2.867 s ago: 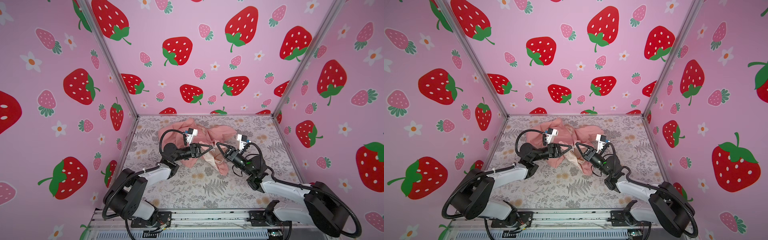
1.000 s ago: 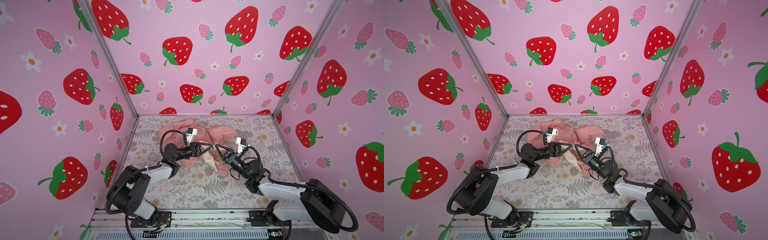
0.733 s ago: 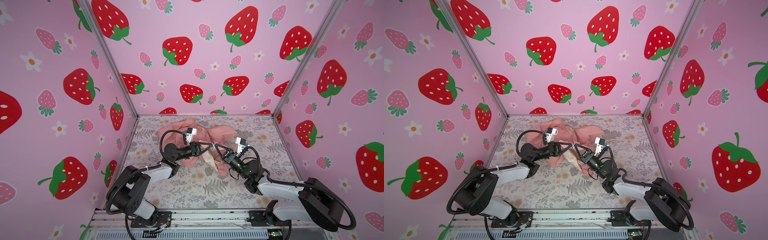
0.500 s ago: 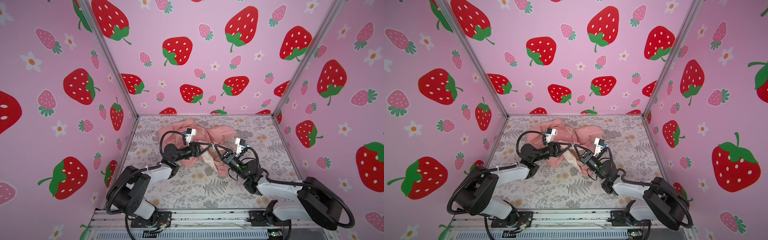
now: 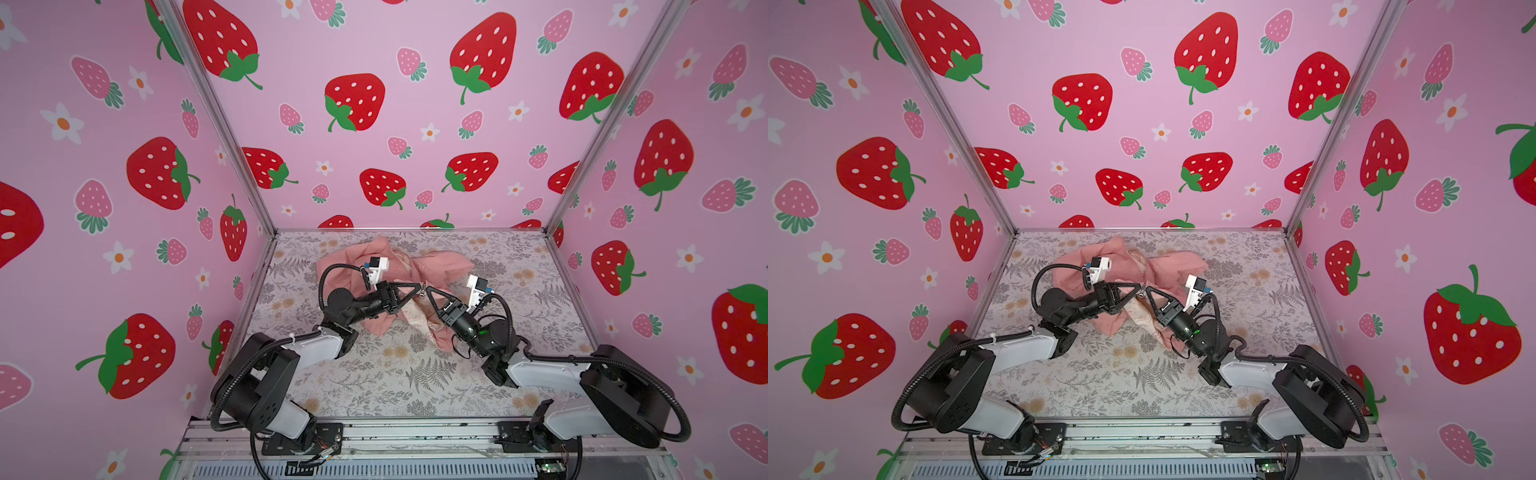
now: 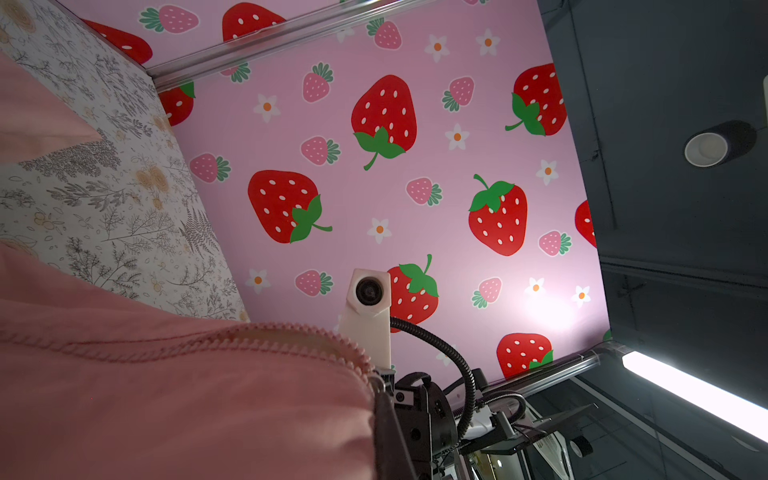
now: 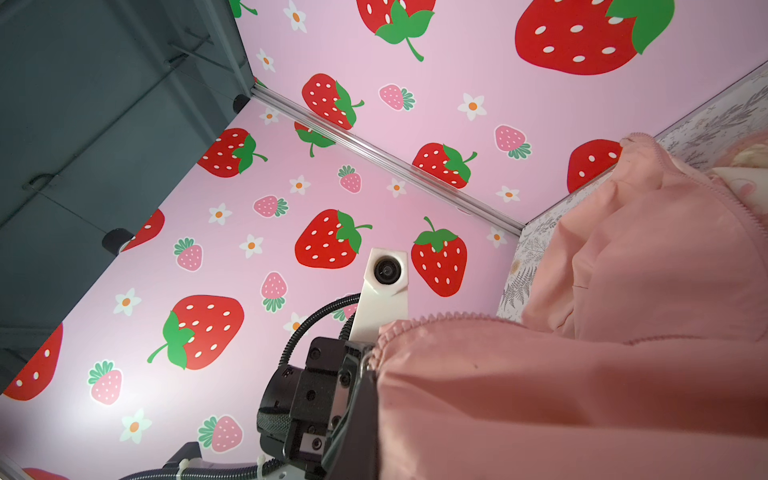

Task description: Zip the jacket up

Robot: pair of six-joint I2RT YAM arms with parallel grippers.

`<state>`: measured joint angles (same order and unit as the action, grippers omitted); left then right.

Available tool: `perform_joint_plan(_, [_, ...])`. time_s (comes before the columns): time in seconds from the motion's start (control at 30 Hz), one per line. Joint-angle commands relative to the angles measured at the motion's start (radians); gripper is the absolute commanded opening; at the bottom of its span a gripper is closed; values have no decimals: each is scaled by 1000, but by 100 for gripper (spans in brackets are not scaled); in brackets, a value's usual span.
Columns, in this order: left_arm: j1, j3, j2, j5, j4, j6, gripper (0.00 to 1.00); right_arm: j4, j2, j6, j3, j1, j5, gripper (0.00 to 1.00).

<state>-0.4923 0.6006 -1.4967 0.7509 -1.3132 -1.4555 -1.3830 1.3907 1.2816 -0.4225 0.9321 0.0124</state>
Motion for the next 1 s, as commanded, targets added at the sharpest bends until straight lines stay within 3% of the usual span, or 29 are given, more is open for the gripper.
perform_joint_plan(0.0, [30, 16, 28, -159, -110, -26, 0, 52, 0, -5, 13, 36, 142, 0])
perform_joint_plan(0.23, [19, -2, 27, -145, -109, -16, 0, 108, -32, -2, 1, 28, 146, 0])
perform_joint_plan(0.4, [10, -10, 29, -143, -107, -13, 11, 112, -29, 6, -8, 19, 147, 0])
perform_joint_plan(0.57, [6, -19, 33, -139, -107, -15, 15, 115, -33, 10, -8, 8, 151, 0])
perform_joint_plan(0.77, [-4, -16, 29, -121, -92, -10, 12, 130, -56, 7, -6, -4, 150, 0])
perform_joint_plan(0.97, [-25, -21, 51, -108, -13, 32, 24, 133, -76, 9, -4, -18, 149, 0])
